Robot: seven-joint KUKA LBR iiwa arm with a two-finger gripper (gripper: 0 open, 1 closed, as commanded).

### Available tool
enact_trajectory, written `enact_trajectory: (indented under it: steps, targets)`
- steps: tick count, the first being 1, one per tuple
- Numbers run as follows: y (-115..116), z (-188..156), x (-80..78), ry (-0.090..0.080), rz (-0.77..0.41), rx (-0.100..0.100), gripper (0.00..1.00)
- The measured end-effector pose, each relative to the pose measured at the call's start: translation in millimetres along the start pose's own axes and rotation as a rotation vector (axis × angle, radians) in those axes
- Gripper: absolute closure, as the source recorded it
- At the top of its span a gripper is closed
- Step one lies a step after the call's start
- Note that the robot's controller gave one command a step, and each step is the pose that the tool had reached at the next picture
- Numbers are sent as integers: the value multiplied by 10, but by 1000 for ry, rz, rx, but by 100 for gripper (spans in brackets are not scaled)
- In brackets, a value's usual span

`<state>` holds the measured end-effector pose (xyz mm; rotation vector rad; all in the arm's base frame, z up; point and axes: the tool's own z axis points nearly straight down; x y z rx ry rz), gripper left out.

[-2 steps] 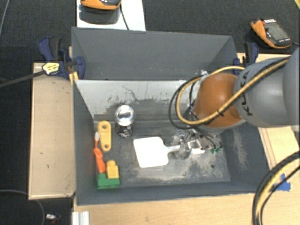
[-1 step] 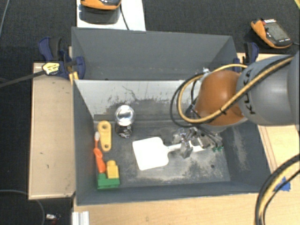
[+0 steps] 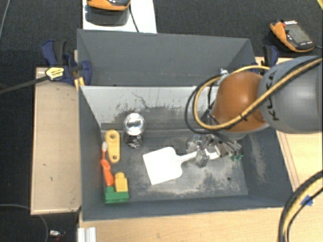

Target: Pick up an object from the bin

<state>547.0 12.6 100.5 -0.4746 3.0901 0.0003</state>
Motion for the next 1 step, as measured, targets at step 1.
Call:
enact_trajectory:
  steps: [1]
  targets:
    - [0,-154,-1,0,0,0,100]
